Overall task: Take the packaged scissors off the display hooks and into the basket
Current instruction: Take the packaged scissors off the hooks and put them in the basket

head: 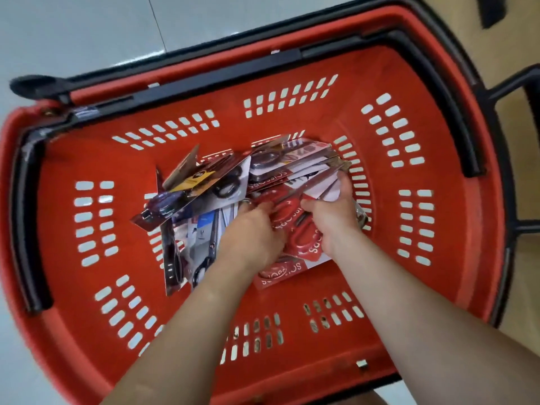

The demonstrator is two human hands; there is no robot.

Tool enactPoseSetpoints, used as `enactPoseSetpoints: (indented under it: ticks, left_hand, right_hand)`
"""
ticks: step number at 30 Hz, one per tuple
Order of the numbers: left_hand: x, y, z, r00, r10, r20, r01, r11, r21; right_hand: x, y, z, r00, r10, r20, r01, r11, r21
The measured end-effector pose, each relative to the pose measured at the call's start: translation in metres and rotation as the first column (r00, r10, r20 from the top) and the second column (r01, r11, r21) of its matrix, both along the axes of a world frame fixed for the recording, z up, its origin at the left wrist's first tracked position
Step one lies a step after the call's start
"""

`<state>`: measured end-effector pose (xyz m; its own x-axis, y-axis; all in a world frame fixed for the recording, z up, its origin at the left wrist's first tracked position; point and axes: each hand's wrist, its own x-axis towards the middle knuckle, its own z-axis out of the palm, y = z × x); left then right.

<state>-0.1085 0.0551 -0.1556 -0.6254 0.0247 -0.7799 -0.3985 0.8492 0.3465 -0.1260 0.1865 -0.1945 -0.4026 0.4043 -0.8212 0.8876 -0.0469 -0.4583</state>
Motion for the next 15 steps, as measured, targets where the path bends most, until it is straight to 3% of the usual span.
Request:
enactPoseSetpoints:
  ticks: [3, 6, 11, 15]
  left_hand:
    - [-0.023, 0.001, 0.011, 0.926, -0.248, -0.284, 0.181, 0.953, -0.241]
    - [-0.05, 0.015, -0.001, 0.817, -0.389, -0.425, 0.281, 0.913, -0.295]
    - [-0.071, 0.037, -0.045, 0.694, -0.713, -0.099, 0.633, 0.67, -0.388]
    - [-0.076, 0.034, -0.057, 0.635, -0.771, -0.052, 0.682, 0.59, -0.432]
  right_hand:
    - [0.008, 0.006, 0.009, 0.998, 0.062, 0.019, -0.063, 0.996, 0.066]
    - [0.024, 0.013, 0.026, 0.993, 0.112, 0.028, -0.113, 0.99, 0.079]
    - [0.044, 0.032, 0.053, 0.964, 0.265, -0.008, -0.262, 0.959, 0.107]
    - [0.047, 0.037, 0.053, 0.936, 0.348, -0.052, -0.338, 0.931, 0.139]
